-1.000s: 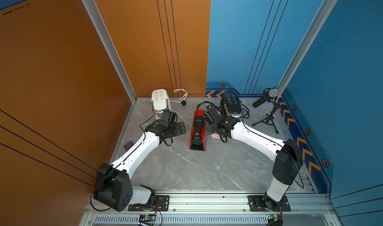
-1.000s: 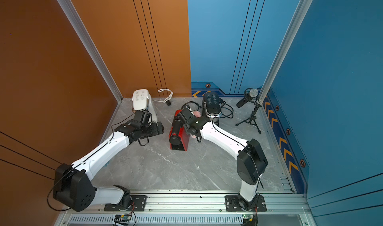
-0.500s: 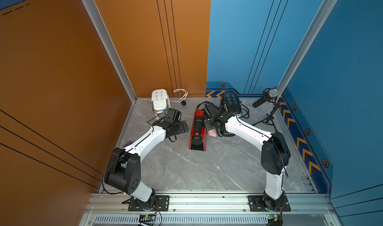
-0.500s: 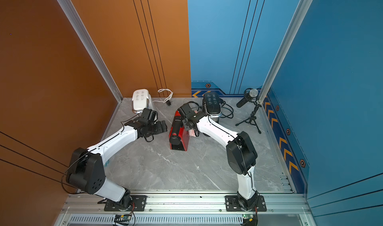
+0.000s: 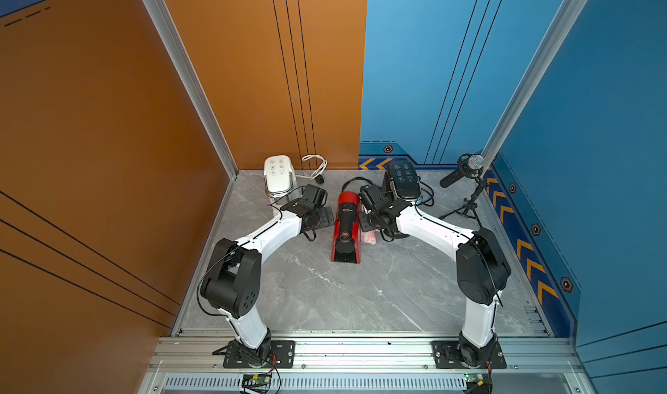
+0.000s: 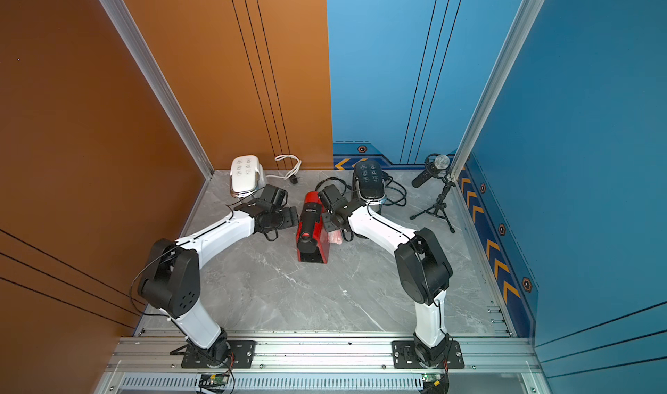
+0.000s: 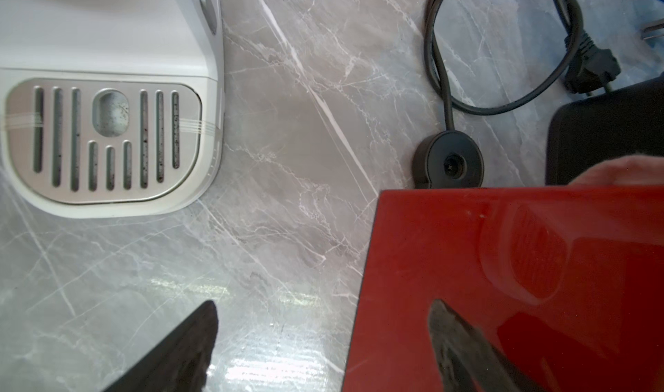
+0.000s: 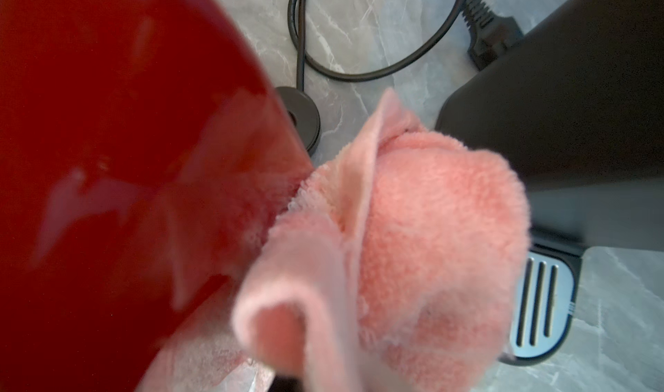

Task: Wipe the surface of a coffee machine
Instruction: Wipe the dirt from the surface of the coffee machine.

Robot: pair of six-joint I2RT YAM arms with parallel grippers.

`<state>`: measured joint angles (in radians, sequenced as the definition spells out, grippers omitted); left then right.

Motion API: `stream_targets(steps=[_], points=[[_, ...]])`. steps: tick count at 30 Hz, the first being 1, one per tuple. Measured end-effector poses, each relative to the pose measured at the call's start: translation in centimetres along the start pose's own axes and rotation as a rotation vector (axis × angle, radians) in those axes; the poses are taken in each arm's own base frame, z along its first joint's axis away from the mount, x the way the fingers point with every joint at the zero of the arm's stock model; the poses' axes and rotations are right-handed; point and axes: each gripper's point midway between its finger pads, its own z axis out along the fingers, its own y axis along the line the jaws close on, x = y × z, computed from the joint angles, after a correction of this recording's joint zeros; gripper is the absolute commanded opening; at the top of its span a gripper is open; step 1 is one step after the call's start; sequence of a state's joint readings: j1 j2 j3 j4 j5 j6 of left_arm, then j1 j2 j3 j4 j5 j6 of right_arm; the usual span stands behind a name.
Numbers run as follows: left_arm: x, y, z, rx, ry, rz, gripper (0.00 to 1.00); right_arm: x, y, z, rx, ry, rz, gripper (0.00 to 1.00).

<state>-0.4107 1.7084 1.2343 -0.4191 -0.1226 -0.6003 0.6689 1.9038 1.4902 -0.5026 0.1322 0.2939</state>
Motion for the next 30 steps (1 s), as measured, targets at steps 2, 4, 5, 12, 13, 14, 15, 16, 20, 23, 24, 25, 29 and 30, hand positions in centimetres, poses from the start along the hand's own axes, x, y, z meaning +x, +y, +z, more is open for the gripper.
stream_targets(steps=[2,4,5,12,13,14,15,16,20,23,24,25,29,30], points=[[0.1,-0.1,0.0,-0.009,-0.006,0.005,0.93,0.9,0.2,0.0,-0.018,0.010,0.016,0.00],[0.4,-0.2,-0.3,-0.019,-0.015,0.011,0.93,1.8,0.4,-0.1,-0.030,0.024,0.025,0.00],[0.5,-0.1,-0.5,-0.026,-0.021,0.014,0.93,2.2,0.6,-0.2,-0.034,0.029,0.027,0.00],[2.5,-0.5,-2.5,-0.055,-0.047,0.053,0.93,2.9,1.2,-2.3,-0.070,0.015,0.050,0.00],[2.8,-0.6,-2.7,-0.057,-0.047,0.061,0.93,2.6,1.2,-2.7,-0.075,0.003,0.050,0.00],[3.3,-0.7,-3.0,-0.063,-0.044,0.071,0.93,2.3,1.4,-3.1,-0.082,-0.011,0.051,0.00],[3.6,-0.8,-3.3,-0.068,-0.044,0.078,0.93,2.0,1.6,-3.5,-0.091,-0.025,0.051,0.00],[3.9,-0.8,-3.5,-0.073,-0.044,0.085,0.93,1.9,1.6,-3.8,-0.092,-0.032,0.049,0.00],[4.9,-0.5,-4.2,-0.095,-0.050,0.099,0.93,2.0,1.8,-4.0,-0.087,-0.044,0.051,0.00],[5.7,-0.3,-4.7,-0.098,-0.052,0.104,0.93,2.2,1.9,-4.1,-0.076,-0.056,0.055,0.00],[6.1,-0.2,-5.0,-0.096,-0.048,0.110,0.93,2.5,2.0,-4.2,-0.075,-0.056,0.058,0.00],[6.4,-0.2,-5.2,-0.095,-0.044,0.114,0.93,2.6,2.1,-4.3,-0.073,-0.056,0.058,0.00],[7.0,0.3,-6.2,-0.093,-0.047,0.103,0.93,3.6,3.4,-4.8,-0.086,-0.049,0.051,0.00],[7.0,0.2,-6.3,-0.084,-0.046,0.103,0.93,3.7,3.9,-5.1,-0.079,-0.059,0.047,0.00]])
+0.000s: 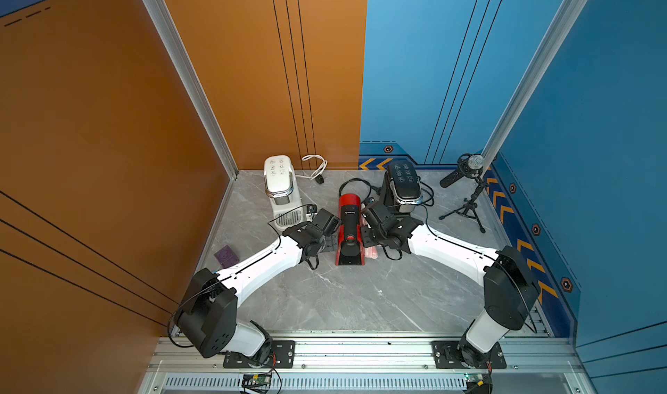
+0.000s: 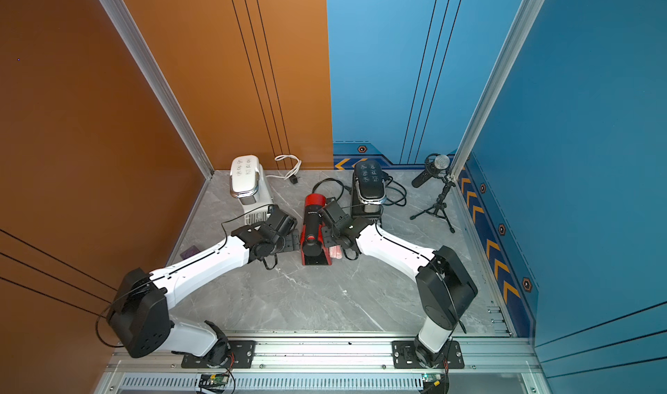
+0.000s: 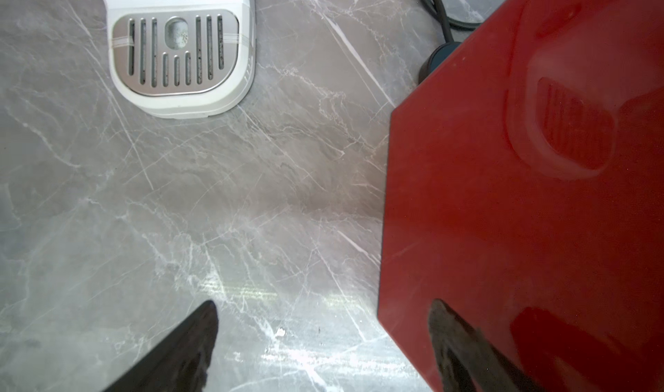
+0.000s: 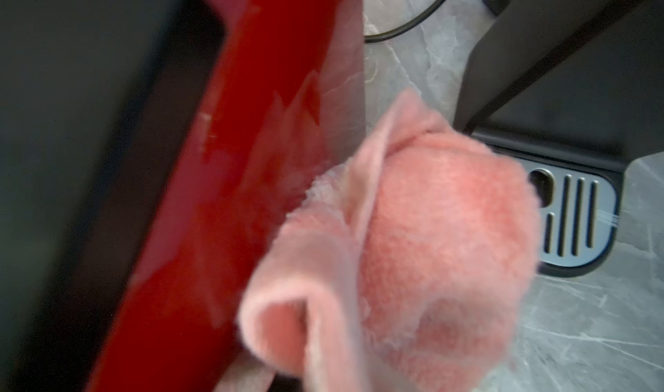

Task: Wipe the surface of a coffee machine
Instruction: Wipe the dirt from the surface of the coffee machine.

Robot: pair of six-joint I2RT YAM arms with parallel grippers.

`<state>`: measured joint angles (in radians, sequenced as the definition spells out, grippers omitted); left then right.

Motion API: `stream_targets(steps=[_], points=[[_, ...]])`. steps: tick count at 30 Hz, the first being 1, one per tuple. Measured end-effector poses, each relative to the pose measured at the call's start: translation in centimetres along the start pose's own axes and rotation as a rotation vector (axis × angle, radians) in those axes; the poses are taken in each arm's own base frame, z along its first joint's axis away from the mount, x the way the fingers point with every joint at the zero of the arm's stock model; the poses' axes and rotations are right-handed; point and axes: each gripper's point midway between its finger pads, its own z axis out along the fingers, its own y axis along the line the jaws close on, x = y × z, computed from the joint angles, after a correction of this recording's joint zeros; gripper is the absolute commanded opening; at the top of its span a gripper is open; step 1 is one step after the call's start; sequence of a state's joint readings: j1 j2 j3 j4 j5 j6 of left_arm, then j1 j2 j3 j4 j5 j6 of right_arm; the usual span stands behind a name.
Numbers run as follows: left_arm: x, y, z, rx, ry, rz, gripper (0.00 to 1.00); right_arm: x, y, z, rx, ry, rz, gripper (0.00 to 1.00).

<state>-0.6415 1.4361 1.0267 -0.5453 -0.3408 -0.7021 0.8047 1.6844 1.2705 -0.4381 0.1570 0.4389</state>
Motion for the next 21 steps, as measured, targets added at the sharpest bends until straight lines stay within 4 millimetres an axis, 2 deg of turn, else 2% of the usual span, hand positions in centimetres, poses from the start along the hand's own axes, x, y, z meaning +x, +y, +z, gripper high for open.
stream_targets(steps=[11,17,21], points=[[0.5,0.1,-0.7,0.021,-0.004,0.007,0.94,0.7,0.7,-0.3,0.024,-0.011,0.013,0.00],[0.3,-0.2,-2.2,0.072,-0.014,0.028,0.94,1.2,1.5,-0.5,0.034,-0.017,0.021,0.00],[0.0,-0.3,-2.4,0.090,-0.019,0.030,0.94,1.5,1.4,-0.4,0.039,-0.015,0.040,0.00]])
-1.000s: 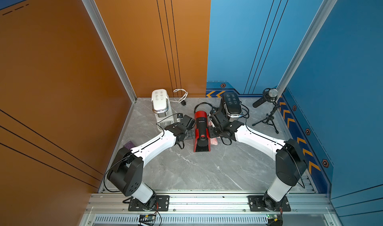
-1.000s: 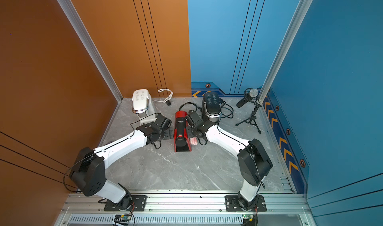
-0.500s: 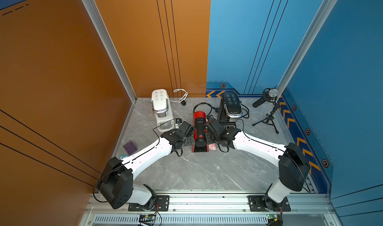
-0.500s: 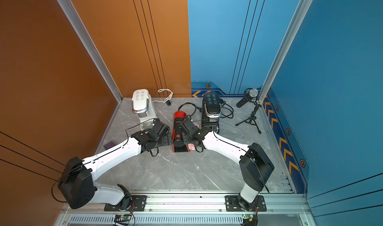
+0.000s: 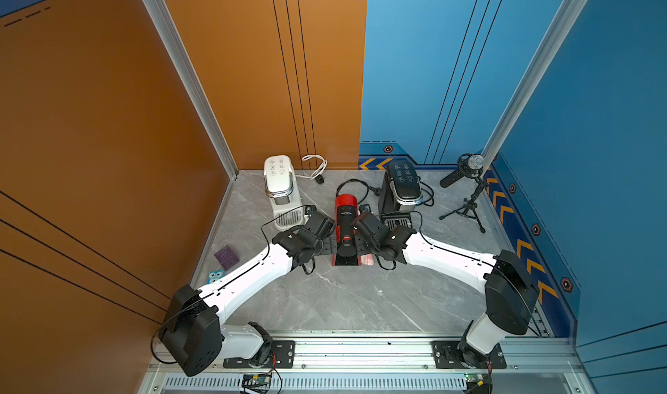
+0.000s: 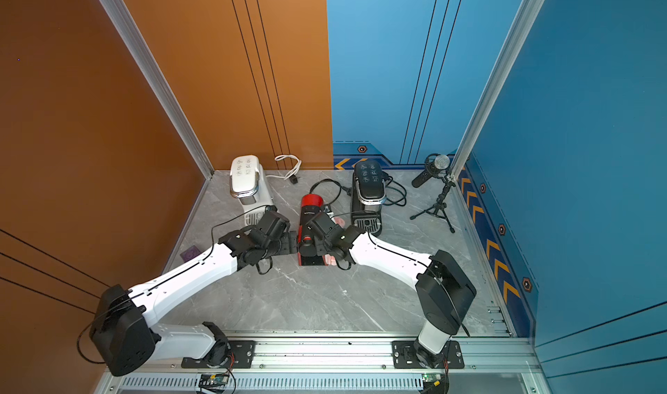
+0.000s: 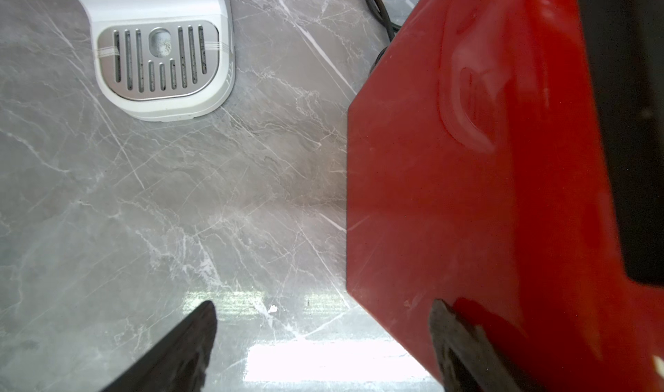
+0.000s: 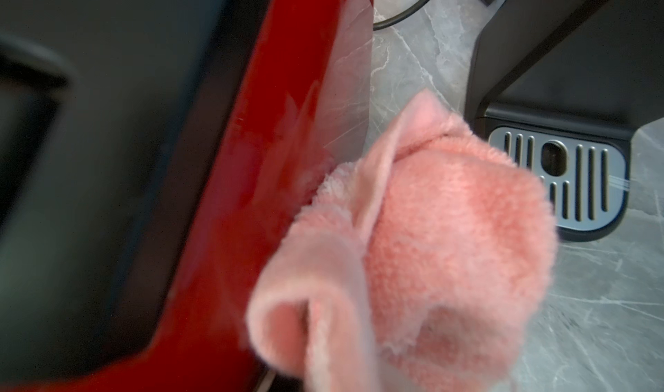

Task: Wipe the surface of a coffee machine
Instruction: Wipe the dirt from the surface of the coffee machine, then place the cleaning item at the center of the board.

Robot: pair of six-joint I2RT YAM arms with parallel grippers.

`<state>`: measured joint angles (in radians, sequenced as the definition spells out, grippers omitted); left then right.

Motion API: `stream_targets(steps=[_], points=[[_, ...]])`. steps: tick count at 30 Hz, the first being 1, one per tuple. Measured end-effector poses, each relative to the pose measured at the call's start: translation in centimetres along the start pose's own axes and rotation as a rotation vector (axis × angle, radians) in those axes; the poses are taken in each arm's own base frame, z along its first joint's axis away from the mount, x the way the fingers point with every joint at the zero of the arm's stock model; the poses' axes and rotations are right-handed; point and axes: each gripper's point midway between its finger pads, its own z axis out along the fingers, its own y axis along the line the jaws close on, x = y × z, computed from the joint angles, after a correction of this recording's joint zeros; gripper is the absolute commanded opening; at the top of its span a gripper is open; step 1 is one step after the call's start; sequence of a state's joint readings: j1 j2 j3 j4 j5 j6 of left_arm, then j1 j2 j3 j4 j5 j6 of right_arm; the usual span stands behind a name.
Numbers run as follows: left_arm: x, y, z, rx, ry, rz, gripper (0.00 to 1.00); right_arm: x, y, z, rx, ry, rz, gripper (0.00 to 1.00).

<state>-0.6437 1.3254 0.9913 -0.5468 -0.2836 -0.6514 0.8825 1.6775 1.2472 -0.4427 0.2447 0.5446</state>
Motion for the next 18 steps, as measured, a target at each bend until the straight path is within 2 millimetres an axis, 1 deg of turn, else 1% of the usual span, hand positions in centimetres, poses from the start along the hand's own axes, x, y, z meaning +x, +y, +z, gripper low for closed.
stream_targets(steps=[7,10,13,15,17,18], points=[[-0.1,0.1,-0.1,0.027,0.006,-0.005,0.94,2.8,-0.5,0.2,-0.032,0.062,0.024,0.00],[-0.4,0.0,-0.6,0.042,-0.004,-0.005,0.94,3.3,-1.0,0.2,-0.029,0.081,0.029,0.00],[-0.9,0.3,-1.6,0.053,-0.027,-0.013,0.94,4.2,-1.8,0.0,-0.032,0.121,0.039,0.00],[-1.3,0.8,-2.5,0.056,-0.044,-0.026,0.94,5.1,-2.5,0.1,-0.041,0.158,0.053,0.07],[-1.7,1.4,-3.3,0.057,-0.064,-0.037,0.94,6.6,-3.4,0.3,-0.051,0.215,0.071,0.10],[-1.8,1.6,-3.7,0.060,-0.072,-0.041,0.94,7.3,-3.8,0.5,-0.052,0.244,0.080,0.14]])
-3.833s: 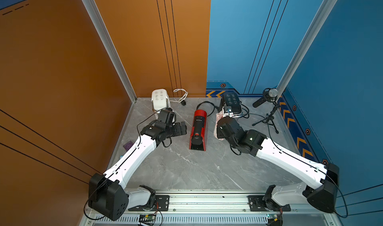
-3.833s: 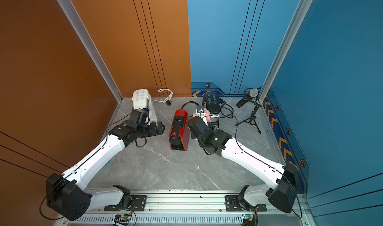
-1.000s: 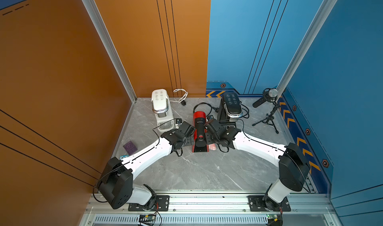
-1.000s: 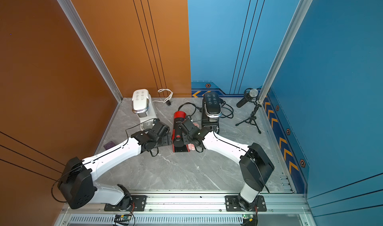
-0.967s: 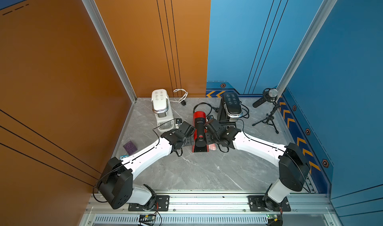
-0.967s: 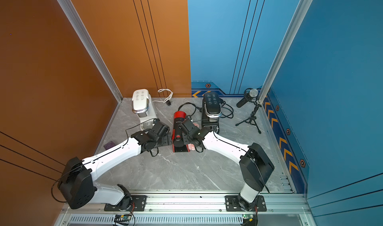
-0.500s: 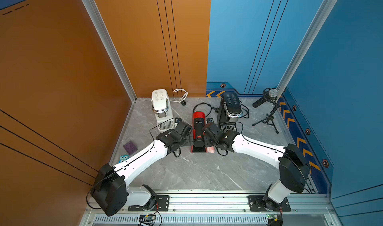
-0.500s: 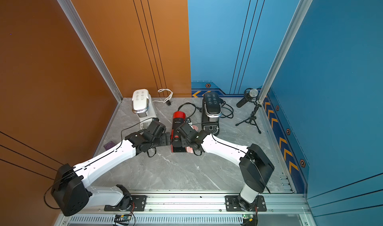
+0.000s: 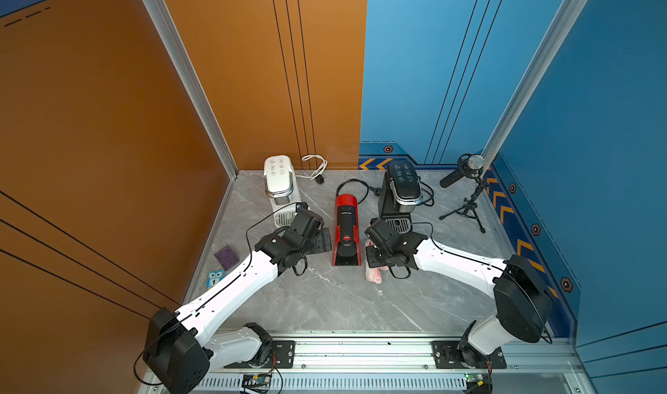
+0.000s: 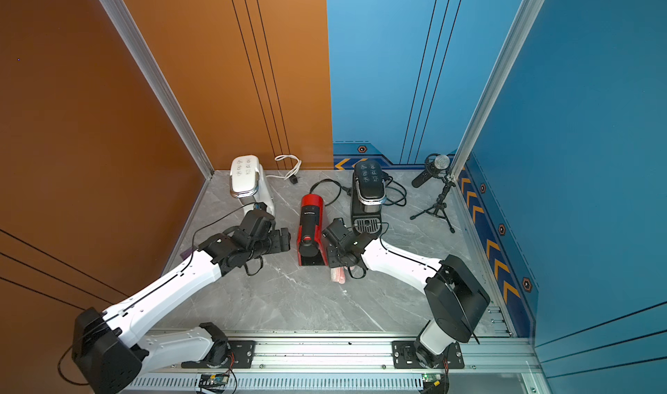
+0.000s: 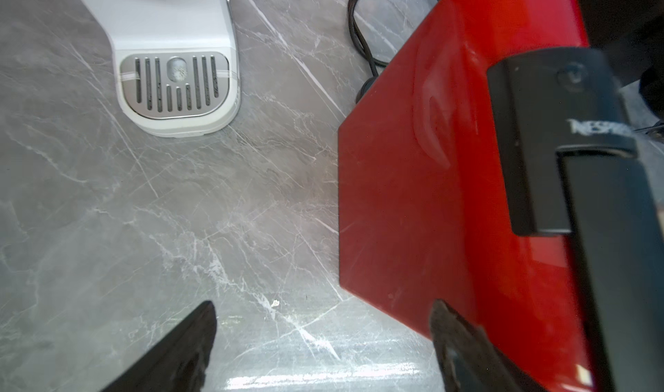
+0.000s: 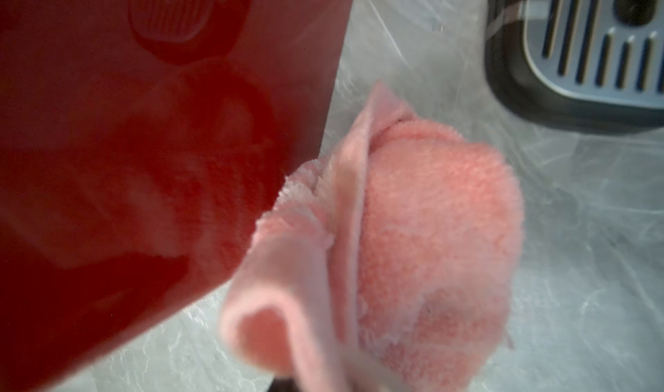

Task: Wipe the surface of a coffee machine
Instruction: Place the cleaning item at the center of the board.

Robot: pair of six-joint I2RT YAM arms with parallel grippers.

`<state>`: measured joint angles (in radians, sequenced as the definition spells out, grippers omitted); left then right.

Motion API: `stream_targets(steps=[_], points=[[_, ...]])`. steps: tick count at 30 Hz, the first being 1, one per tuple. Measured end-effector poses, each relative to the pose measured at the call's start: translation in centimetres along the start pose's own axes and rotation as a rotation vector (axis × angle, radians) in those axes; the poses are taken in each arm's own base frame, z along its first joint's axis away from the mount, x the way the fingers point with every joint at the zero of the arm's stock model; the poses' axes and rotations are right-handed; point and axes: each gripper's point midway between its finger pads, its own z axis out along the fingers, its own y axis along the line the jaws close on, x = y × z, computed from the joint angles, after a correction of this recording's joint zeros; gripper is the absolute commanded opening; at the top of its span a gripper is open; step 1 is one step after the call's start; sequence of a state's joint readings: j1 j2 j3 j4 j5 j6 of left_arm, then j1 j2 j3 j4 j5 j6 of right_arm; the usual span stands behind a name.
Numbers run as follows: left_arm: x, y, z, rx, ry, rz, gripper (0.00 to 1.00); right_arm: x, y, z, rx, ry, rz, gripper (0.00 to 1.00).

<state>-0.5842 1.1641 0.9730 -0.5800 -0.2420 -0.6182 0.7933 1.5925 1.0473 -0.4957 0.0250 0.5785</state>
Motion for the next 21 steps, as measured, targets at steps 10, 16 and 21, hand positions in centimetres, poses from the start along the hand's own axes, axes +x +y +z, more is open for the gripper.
stream_targets(steps=[10,16,21], points=[[0.4,1.4,-2.5,-0.002,-0.003,0.020,0.96,3.4,-4.7,-0.2,0.086,0.133,0.081,0.51],[-0.2,1.0,-3.7,0.026,-0.016,0.040,0.96,3.3,-6.5,-2.2,0.134,0.117,0.112,0.66],[-0.2,1.0,-3.8,0.030,-0.010,0.062,0.96,3.0,-8.3,-4.1,0.195,0.079,0.132,0.75]])
